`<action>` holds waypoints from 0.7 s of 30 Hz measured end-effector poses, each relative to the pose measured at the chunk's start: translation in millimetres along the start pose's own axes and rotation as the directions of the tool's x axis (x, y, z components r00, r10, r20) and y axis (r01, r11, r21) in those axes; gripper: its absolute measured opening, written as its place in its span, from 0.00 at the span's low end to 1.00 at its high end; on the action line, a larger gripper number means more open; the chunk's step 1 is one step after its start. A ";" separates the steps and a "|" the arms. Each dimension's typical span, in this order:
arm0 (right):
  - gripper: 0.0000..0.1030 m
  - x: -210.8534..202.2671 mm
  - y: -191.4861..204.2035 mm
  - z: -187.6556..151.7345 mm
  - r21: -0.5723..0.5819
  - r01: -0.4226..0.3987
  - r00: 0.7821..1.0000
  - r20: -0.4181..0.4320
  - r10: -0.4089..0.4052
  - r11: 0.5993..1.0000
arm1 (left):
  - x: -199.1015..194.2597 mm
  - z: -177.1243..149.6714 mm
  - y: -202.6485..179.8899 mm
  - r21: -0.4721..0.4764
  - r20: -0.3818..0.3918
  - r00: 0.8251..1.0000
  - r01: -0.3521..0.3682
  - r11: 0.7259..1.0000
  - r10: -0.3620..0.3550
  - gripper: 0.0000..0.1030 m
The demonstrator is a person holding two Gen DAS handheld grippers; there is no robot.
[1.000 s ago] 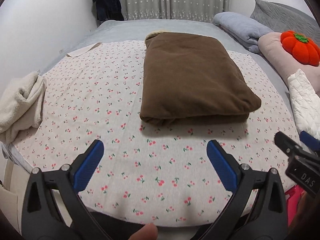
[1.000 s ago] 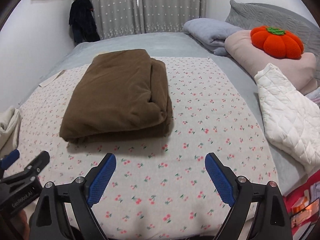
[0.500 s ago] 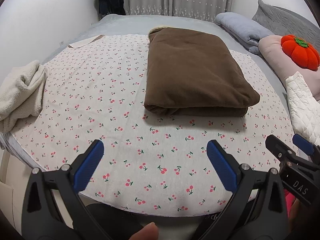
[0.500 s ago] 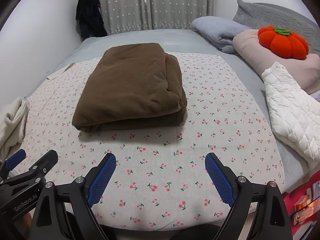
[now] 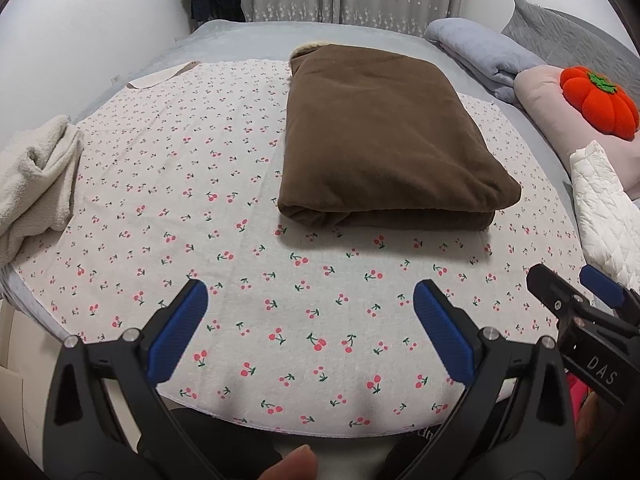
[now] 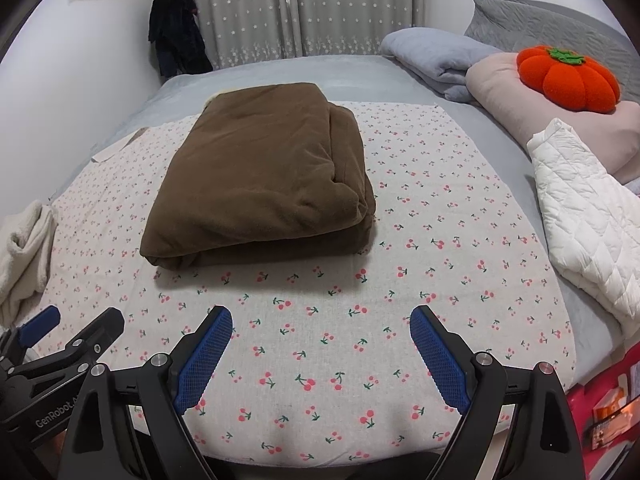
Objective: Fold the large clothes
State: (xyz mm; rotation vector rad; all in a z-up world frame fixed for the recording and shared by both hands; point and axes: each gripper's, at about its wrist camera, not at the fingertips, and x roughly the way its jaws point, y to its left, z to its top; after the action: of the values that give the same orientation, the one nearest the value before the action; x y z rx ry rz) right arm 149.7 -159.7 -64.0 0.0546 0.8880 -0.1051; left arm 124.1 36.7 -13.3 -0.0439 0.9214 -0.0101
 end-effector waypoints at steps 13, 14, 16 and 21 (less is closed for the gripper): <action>0.90 0.2 2.8 -0.4 -0.005 -0.006 1.000 -0.003 0.006 1.000 | 2.0 -0.2 0.7 -0.005 -0.012 1.000 0.002 1.000 -0.002 0.99; 0.90 -0.2 2.9 -0.7 -0.004 -0.008 1.000 -0.002 0.008 1.000 | 1.5 -0.3 0.0 -0.005 -0.012 1.000 0.002 1.000 -0.002 0.99; 0.90 -1.0 2.8 -1.0 -0.002 -0.012 1.000 0.000 0.012 1.000 | 0.9 -0.8 -0.8 -0.004 -0.012 1.000 0.003 1.000 -0.003 0.99; 0.90 -2.1 2.3 -1.3 0.002 -0.013 1.000 0.002 0.013 1.000 | 0.1 -1.3 -2.7 -0.002 -0.012 1.000 0.005 1.000 -0.005 0.99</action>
State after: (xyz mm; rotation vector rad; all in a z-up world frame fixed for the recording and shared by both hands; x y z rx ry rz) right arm 147.6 -157.2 -63.1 0.0621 0.8858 -0.0939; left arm 123.2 33.9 -14.0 -0.0479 0.9330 -0.0146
